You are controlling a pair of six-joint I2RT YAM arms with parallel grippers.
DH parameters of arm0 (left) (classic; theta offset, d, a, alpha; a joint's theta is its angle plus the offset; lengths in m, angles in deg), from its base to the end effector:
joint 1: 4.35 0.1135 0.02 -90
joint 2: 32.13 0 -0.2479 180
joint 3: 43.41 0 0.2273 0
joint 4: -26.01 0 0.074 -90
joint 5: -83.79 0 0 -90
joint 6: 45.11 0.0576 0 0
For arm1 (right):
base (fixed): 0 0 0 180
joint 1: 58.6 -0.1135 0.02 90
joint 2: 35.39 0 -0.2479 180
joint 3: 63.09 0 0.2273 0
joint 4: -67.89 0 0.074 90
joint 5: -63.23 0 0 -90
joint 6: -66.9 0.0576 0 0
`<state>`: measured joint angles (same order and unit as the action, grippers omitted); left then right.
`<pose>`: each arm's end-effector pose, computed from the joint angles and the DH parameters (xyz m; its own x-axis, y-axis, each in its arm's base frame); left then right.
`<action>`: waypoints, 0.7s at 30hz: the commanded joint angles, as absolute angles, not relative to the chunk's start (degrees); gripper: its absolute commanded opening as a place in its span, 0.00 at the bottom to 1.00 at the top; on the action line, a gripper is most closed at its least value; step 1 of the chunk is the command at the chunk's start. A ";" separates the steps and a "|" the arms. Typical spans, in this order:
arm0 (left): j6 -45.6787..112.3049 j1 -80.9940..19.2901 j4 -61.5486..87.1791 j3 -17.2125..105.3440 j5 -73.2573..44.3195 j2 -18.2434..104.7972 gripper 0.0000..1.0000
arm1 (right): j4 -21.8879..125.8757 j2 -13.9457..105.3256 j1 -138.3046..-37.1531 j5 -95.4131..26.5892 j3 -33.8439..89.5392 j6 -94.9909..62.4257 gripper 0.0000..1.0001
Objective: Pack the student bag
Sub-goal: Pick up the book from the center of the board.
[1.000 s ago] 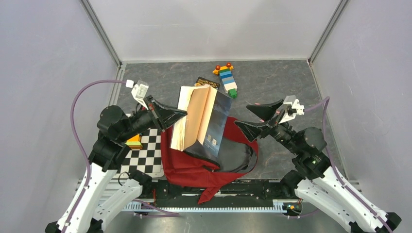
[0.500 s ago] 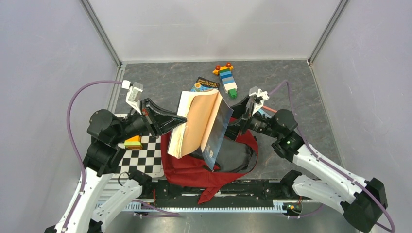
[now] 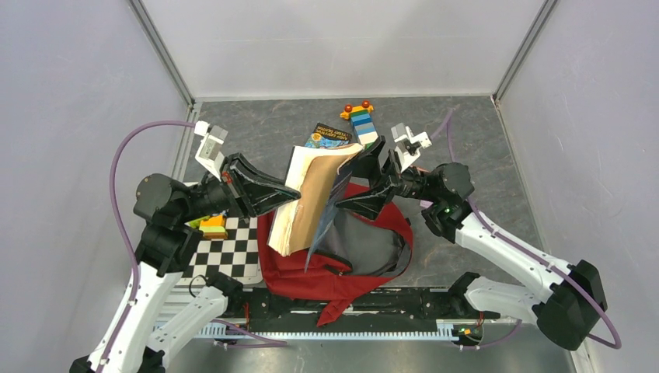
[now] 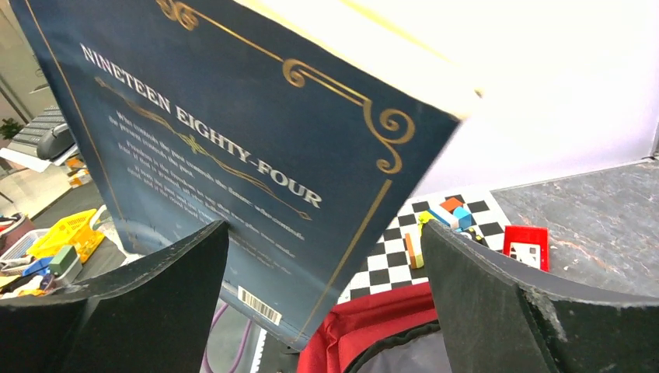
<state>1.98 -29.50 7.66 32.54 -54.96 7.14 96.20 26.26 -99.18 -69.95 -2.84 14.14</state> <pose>0.0872 -0.0888 0.4414 -0.4221 -0.2977 -0.8562 0.8722 0.1240 -0.4731 0.1513 0.1815 0.3786 -0.2939 0.3293 -0.8973 -0.9546 -0.0533 0.2931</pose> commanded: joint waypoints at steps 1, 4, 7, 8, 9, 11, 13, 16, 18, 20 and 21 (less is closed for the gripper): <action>-2.13 -29.44 17.95 37.62 -56.96 7.07 0.02 | 101.88 28.06 -99.56 -72.39 0.85 15.70 0.98; -3.10 -29.46 19.24 37.64 -57.46 7.37 0.02 | 104.99 29.62 -99.62 -73.35 2.35 17.64 0.98; -2.93 -29.44 19.24 37.18 -58.36 7.86 0.02 | 107.42 31.21 -100.13 -74.97 4.87 19.28 0.97; -2.93 -29.49 19.24 36.91 -58.50 8.07 0.02 | 107.43 31.63 -100.44 -75.54 5.67 19.32 0.94; -2.85 -29.46 19.24 36.69 -58.66 8.33 0.02 | 107.43 31.71 -100.84 -75.95 6.35 19.34 0.90; -2.41 -29.56 19.09 36.26 -58.81 8.55 0.02 | 108.27 31.60 -101.13 -76.17 6.73 20.06 0.75; -0.87 -29.43 17.74 36.06 -57.91 8.51 0.02 | 109.79 31.31 -101.10 -76.08 6.12 21.80 0.52; 4.12 -29.41 11.87 36.52 -54.64 7.80 0.18 | 106.63 30.11 -100.98 -73.81 4.86 21.82 0.17; 8.31 -29.47 6.04 36.92 -51.28 7.12 0.60 | 99.62 28.69 -100.94 -69.79 4.15 19.46 0.00; 11.01 -29.45 2.17 36.57 -48.88 6.88 0.87 | 92.38 27.31 -100.92 -64.81 3.68 16.48 0.00; 11.61 -29.46 1.35 36.01 -48.59 7.01 0.95 | 90.53 26.96 -100.87 -63.22 3.42 15.88 0.00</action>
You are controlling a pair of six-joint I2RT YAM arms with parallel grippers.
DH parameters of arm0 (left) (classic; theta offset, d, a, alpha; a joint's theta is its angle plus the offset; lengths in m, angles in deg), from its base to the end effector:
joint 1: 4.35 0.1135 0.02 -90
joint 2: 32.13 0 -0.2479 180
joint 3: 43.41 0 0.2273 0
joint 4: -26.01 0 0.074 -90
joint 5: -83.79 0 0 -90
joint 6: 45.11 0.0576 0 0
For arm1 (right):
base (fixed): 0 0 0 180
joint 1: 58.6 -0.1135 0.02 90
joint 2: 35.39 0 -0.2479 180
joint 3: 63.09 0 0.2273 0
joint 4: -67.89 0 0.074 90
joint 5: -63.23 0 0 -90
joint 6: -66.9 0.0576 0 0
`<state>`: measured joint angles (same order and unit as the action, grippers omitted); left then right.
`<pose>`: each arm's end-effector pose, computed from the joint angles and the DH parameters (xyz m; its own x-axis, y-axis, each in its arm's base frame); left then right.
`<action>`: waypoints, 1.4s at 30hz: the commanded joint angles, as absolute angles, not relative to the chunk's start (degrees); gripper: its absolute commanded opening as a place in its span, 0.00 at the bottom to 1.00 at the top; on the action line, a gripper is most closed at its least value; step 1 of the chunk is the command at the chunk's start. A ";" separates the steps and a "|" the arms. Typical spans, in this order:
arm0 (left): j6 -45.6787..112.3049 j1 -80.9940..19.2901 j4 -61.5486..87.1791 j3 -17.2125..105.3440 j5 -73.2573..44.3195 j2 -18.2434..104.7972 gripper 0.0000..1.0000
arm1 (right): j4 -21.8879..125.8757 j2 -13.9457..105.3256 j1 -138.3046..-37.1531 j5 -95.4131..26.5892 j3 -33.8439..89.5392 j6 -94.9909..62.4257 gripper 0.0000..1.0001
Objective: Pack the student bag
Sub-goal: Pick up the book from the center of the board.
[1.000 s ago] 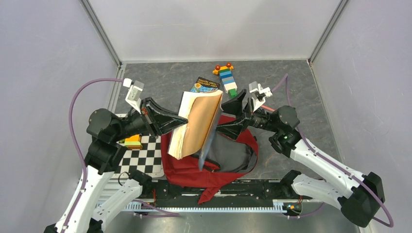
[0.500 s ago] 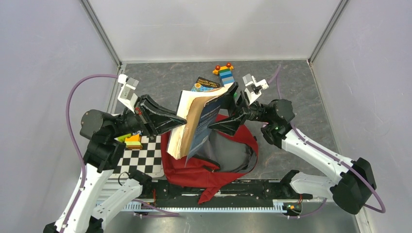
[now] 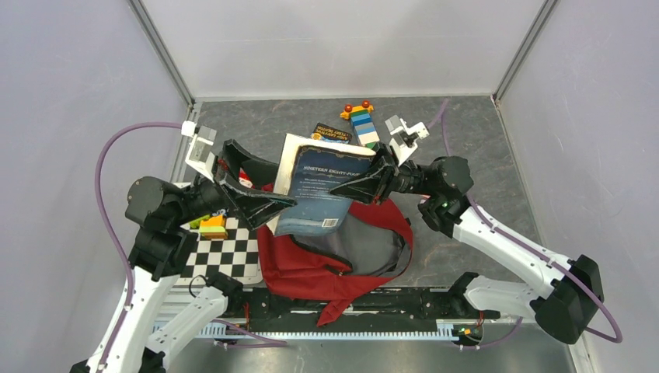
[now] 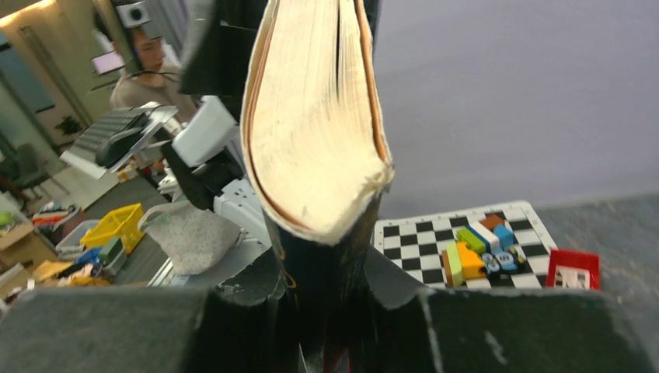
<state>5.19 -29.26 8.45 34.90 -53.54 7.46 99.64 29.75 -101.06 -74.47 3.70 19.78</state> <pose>0.0835 -0.0855 0.4545 -0.3277 -0.3252 -0.8871 0.9073 0.1536 -0.3915 0.1462 0.1915 0.4070 -0.3215 0.3265 -0.8888 -0.9431 -0.1945 0.2697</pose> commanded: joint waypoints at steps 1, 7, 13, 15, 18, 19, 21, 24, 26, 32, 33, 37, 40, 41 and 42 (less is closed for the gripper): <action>11.64 -29.48 0.82 35.41 -48.70 7.35 0.99 | 88.89 26.67 -100.83 -62.21 3.37 15.62 0.00; 13.97 -29.49 -2.93 31.50 -49.06 8.95 1.00 | 85.85 25.86 -100.88 -61.50 3.85 15.76 0.00; 18.80 -29.49 -9.31 30.91 -44.49 10.30 0.96 | 83.00 25.46 -100.90 -62.87 5.92 13.94 0.00; 18.91 -29.49 -9.33 30.36 -44.27 10.40 0.84 | 82.76 25.65 -100.88 -64.73 6.56 13.70 0.00; 18.97 -29.49 -9.41 29.84 -44.26 10.17 0.60 | 82.21 25.35 -100.88 -66.49 6.71 12.71 0.00; 18.88 -29.49 -9.36 29.73 -44.35 9.88 0.51 | 81.48 25.24 -100.92 -66.81 6.77 11.77 0.00; 18.47 -29.45 -9.24 29.53 -44.81 9.51 0.34 | 78.57 24.77 -100.84 -66.75 7.03 9.14 0.00; 16.74 -29.47 -7.65 28.88 -47.50 8.66 0.12 | 75.15 23.75 -100.55 -64.92 6.25 5.94 0.00; 14.25 -29.49 -5.26 28.22 -49.66 8.16 0.02 | 76.16 23.07 -100.07 -63.89 3.88 5.69 0.10; 7.81 -29.49 4.28 27.17 -50.94 5.41 0.02 | 88.59 23.15 -99.80 -67.39 -2.54 12.79 0.52; 7.04 -29.49 5.61 27.33 -50.87 5.18 0.02 | 90.77 23.13 -99.80 -67.72 -3.22 14.00 0.58; 5.81 -29.49 8.45 27.73 -50.26 4.68 0.02 | 98.19 22.82 -99.82 -68.78 -5.83 18.98 0.72; 3.96 -29.49 12.46 26.09 -50.18 4.39 0.02 | 104.57 23.29 -99.82 -70.16 -7.50 22.86 0.75; 3.22 -29.51 13.80 25.60 -50.40 4.38 0.02 | 104.52 23.55 -99.82 -70.27 -7.47 23.03 0.76; 1.85 -29.48 15.71 24.87 -50.78 4.45 0.02 | 104.29 23.96 -99.82 -70.47 -7.20 23.05 0.76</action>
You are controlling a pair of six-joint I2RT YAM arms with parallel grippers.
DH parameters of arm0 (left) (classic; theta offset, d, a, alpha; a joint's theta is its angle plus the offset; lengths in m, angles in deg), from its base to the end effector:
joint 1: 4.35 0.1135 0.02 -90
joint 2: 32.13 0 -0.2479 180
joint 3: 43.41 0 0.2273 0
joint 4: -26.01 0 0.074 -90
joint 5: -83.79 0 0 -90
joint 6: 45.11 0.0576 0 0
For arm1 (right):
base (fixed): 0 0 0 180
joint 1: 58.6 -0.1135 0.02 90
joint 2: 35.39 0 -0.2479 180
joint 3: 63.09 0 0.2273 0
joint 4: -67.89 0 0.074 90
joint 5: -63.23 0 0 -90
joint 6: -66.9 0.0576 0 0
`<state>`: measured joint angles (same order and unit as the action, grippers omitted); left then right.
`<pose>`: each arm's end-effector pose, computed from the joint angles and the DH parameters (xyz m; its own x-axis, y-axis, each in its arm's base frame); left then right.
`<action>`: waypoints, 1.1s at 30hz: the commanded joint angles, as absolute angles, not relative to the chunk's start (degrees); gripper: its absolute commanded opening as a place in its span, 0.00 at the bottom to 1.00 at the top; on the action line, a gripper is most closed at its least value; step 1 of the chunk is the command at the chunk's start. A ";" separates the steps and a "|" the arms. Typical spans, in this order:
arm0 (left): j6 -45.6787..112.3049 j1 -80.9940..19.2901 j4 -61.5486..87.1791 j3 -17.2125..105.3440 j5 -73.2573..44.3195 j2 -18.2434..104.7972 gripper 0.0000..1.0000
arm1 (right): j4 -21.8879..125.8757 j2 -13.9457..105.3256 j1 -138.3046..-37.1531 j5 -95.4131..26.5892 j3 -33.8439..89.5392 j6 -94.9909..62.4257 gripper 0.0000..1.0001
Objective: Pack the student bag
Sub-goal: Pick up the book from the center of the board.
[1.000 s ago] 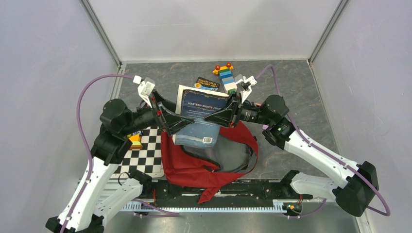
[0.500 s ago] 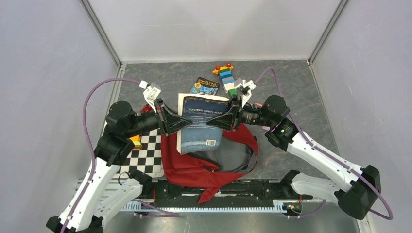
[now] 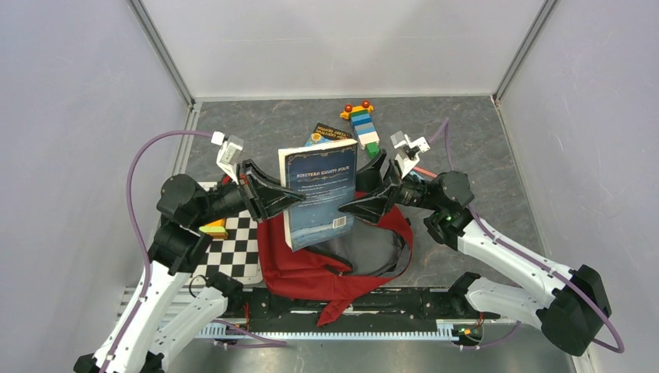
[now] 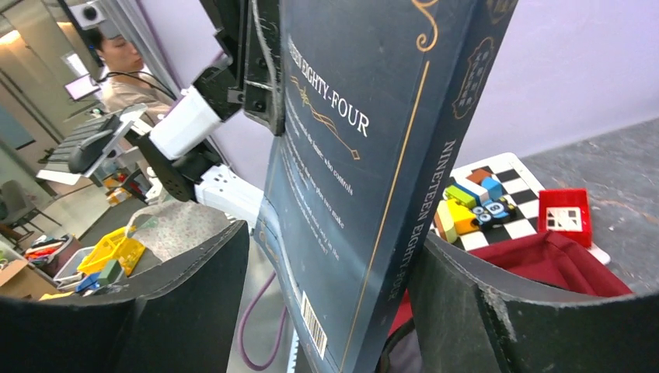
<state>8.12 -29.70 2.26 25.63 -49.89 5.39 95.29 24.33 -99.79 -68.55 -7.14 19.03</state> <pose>0.1020 -0.0924 0.3989 -0.4577 -0.2622 -0.8496 0.8165 0.2542 -0.5183 0.1470 0.1797 0.3595 -0.4139 0.3025 -0.8586 -0.9072 -0.0590 0.4165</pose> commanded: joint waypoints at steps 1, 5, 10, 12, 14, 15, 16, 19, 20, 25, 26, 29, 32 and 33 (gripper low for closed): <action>0.58 -29.49 17.74 24.21 -50.86 4.43 0.02 | 104.34 24.24 -99.77 -70.81 -7.06 23.09 0.76; -0.07 -29.49 18.88 23.42 -51.03 4.53 0.02 | 106.46 24.93 -99.84 -71.64 -5.99 24.09 0.66; 2.16 -29.49 15.00 22.17 -49.37 4.87 0.11 | 105.94 24.67 -99.83 -71.54 -5.11 24.62 0.10; 6.49 -29.49 7.35 22.58 -45.87 4.81 0.57 | 100.24 22.90 -99.71 -67.99 -5.18 21.71 0.00; 11.42 -29.47 -1.65 23.09 -38.93 4.66 0.86 | 88.26 20.23 -99.65 -59.80 -4.41 15.71 0.00; 13.53 -29.46 -6.09 23.39 -34.64 4.66 0.91 | 79.28 18.64 -99.65 -55.08 -3.46 11.69 0.00; 14.82 -29.48 -10.71 23.34 -29.22 4.85 0.95 | 70.68 17.53 -99.64 -48.67 -2.09 8.69 0.00; 14.38 -29.49 -18.94 21.54 -19.62 5.76 1.00 | 53.17 14.84 -99.56 -31.53 1.03 3.52 0.00; 13.03 -29.60 -19.83 20.49 -18.63 6.05 1.00 | 47.32 14.38 -99.56 -27.63 1.77 2.63 0.00; 5.89 -33.80 -21.43 18.03 -12.32 9.22 1.00 | 35.09 11.92 -99.55 -14.40 1.97 1.04 0.00; 5.47 -36.44 -22.47 18.68 -8.85 10.25 1.00 | 33.91 11.13 -99.51 -12.43 1.68 1.37 0.00; 4.42 -46.80 -25.58 22.63 1.63 16.55 1.00 | 31.69 8.95 -99.52 -9.12 1.13 1.58 0.00; 2.84 -54.86 -28.65 28.11 9.14 25.92 1.00 | 28.66 8.34 -99.55 -7.43 1.87 1.58 0.00; 2.18 -57.08 -29.59 29.72 11.59 28.96 1.00 | 27.67 8.33 -99.50 -7.08 2.28 1.51 0.00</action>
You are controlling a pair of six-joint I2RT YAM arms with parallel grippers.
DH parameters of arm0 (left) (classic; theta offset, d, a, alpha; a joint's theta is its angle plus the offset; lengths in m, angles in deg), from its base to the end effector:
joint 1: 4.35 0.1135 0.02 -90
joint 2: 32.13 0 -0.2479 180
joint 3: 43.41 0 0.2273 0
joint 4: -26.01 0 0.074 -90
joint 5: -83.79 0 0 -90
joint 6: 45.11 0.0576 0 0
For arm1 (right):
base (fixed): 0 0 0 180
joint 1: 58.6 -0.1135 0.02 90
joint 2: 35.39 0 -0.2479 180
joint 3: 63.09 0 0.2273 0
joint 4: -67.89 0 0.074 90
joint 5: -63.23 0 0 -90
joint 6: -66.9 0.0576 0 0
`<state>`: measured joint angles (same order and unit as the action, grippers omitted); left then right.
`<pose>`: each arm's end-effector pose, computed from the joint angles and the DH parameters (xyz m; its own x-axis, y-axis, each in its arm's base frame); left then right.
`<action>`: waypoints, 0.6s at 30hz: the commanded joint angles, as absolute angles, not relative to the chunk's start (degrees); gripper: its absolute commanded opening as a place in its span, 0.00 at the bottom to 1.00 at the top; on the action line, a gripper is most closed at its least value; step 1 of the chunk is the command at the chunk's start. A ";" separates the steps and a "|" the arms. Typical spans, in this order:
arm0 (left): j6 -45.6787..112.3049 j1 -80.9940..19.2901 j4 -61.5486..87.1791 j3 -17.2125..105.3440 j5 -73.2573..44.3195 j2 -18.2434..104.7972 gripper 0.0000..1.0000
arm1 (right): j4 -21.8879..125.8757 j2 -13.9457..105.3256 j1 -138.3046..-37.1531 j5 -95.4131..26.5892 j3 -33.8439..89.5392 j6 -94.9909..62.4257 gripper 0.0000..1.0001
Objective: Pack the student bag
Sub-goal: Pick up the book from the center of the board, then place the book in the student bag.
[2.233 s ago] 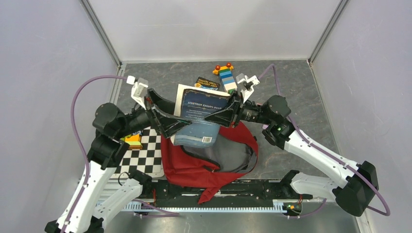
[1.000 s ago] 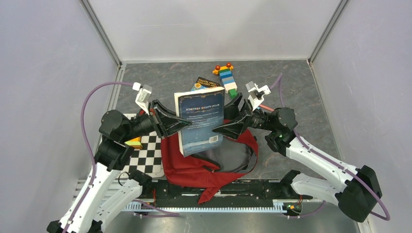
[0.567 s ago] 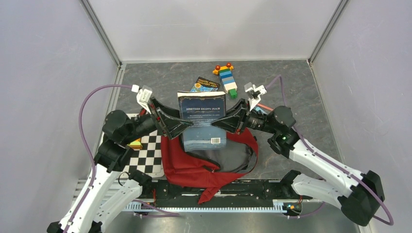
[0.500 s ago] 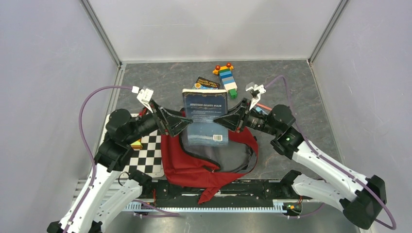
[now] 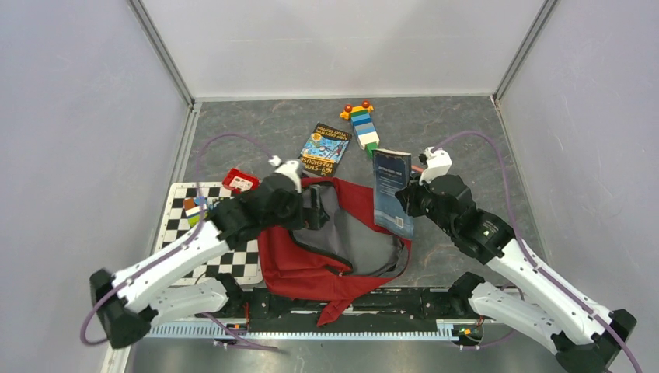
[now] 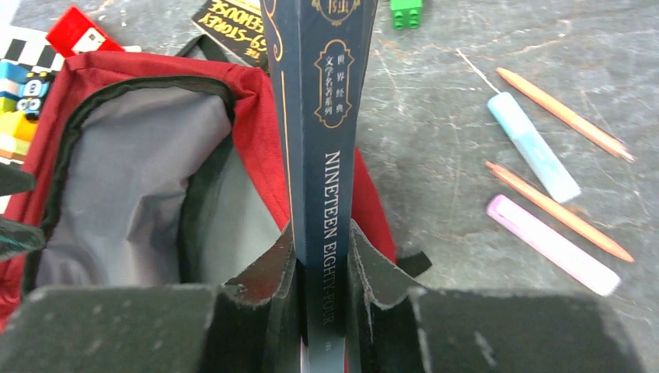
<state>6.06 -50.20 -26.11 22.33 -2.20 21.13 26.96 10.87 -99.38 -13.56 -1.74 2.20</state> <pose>0.1386 -0.1370 0.2774 -0.7714 -0.1033 -0.6279 0.2497 0.8584 -0.4481 0.1488 0.1110 0.2951 -0.5036 0.1151 -0.8563 -0.2930 0.9096 0.2946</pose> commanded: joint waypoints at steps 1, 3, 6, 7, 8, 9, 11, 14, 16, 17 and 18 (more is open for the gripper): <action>1.82 -59.05 -30.54 31.62 13.65 31.37 1.00 | 26.64 8.28 -99.55 -6.89 2.60 1.42 0.00; 1.48 -62.40 -31.97 34.94 18.05 36.38 1.00 | 25.53 7.71 -99.56 -6.70 2.69 1.18 0.00; 1.96 -66.83 -34.20 40.82 22.74 44.35 1.00 | 25.43 6.49 -99.62 -7.44 2.06 1.20 0.00; 2.16 -67.68 -35.75 42.81 24.25 47.31 1.00 | 25.46 6.17 -99.56 -8.20 1.88 1.32 0.00; 2.22 -68.48 -37.98 45.20 25.70 50.00 1.00 | 25.57 6.03 -99.56 -9.04 1.80 1.61 0.00; 2.29 -68.98 -40.46 47.02 27.45 53.00 1.00 | 25.59 5.72 -99.56 -10.03 1.88 2.03 0.00; 2.53 -69.56 -44.98 50.80 30.04 58.26 1.00 | 25.99 4.97 -99.56 -12.13 1.98 3.43 0.00; 2.10 -70.10 -51.85 54.40 33.63 63.73 1.00 | 27.59 3.10 -99.62 -14.97 1.26 6.51 0.00; 1.70 -70.10 -54.84 55.17 35.25 65.26 1.00 | 29.86 1.74 -99.58 -16.62 -0.08 8.50 0.00; 1.46 -70.18 -55.97 55.09 35.74 65.71 1.00 | 31.33 1.32 -99.55 -17.16 -1.20 9.44 0.00; 1.32 -70.12 -56.78 54.85 36.06 66.00 0.99 | 32.65 1.03 -99.56 -17.81 -2.47 10.28 0.00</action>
<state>3.92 -69.85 -47.20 52.56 28.86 65.30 21.26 4.09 -99.38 -14.28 -1.50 5.17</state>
